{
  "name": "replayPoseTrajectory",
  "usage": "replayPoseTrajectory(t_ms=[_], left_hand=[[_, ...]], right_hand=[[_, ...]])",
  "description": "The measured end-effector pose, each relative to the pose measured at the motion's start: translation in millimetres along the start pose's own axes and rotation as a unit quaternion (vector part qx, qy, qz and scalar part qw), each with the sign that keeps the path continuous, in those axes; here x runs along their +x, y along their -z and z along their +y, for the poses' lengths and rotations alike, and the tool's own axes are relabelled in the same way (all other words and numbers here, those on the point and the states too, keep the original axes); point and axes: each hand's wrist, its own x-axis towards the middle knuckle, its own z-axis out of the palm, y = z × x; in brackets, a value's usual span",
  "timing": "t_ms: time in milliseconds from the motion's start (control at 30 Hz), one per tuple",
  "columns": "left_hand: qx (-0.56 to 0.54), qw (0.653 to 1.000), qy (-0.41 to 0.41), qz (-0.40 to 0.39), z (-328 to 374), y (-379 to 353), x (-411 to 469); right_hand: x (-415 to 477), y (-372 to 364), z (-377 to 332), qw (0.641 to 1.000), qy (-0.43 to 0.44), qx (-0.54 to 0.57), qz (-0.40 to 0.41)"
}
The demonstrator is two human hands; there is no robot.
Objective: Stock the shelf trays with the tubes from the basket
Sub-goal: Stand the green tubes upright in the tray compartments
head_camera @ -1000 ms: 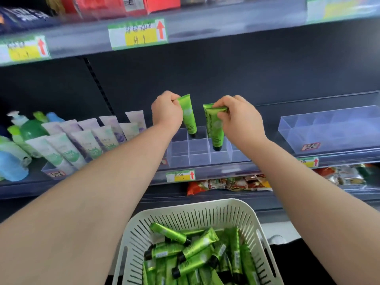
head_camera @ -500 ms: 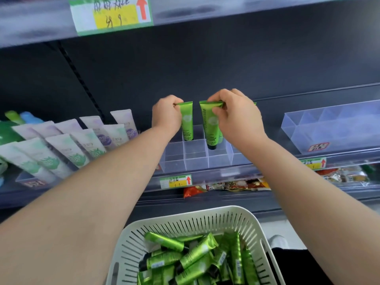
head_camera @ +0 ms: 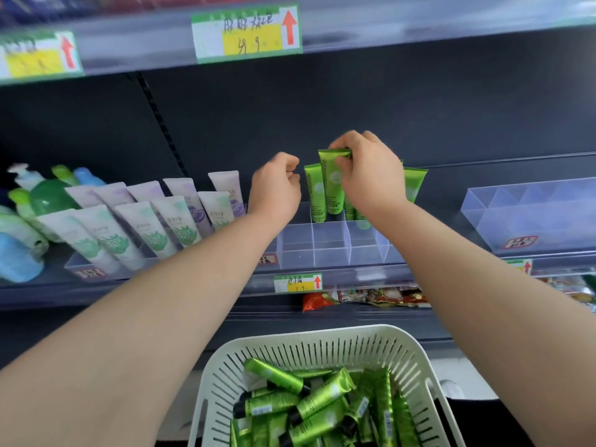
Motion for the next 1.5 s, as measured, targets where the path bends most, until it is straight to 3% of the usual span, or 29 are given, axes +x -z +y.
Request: replayPoseTrajectory(t_ms=[467, 667, 800, 1033, 1133, 1300, 1367, 1500], left_hand=[[0.079, 0.993, -0.034, -0.077, -12.0, 6.7, -14.4], [0.084, 0.993, -0.029, -0.081, -12.3, 11.3, -18.8], [0.075, 0.994, -0.043, -0.067, -11.7, 18.4, -26.2], [-0.037, 0.997, -0.03, -0.052, -26.1, 9.0, -85.4], [-0.054, 0.996, -0.041, -0.054, -34.7, 0.3, -121.0], [-0.043, 0.991, -0.008, -0.13, -55.8, -16.8, -181.9], [-0.014, 0.983, 0.026, -0.18, -67.4, -25.2, -205.2], [0.071, 0.943, 0.085, -0.314, -94.5, -40.7, -242.5]], right_hand=[[4.6, -41.2, 19.1, 0.991, -0.021, -0.085, -0.097], [4.3, -37.9, 14.9, 0.993, 0.005, -0.077, -0.09], [-15.5, -29.3, 10.4, 0.995, 0.045, -0.089, -0.028], [-104.0, -21.0, 18.3, 0.998, 0.064, -0.028, 0.0], [-150.0, -22.1, 27.9, 0.997, 0.062, -0.014, -0.039], [-217.9, -32.5, 47.3, 0.986, 0.035, -0.041, -0.155], [-241.9, -38.9, 53.9, 0.966, 0.005, -0.044, -0.255], [-286.3, -46.4, 58.3, 0.891, -0.032, -0.084, -0.445]])
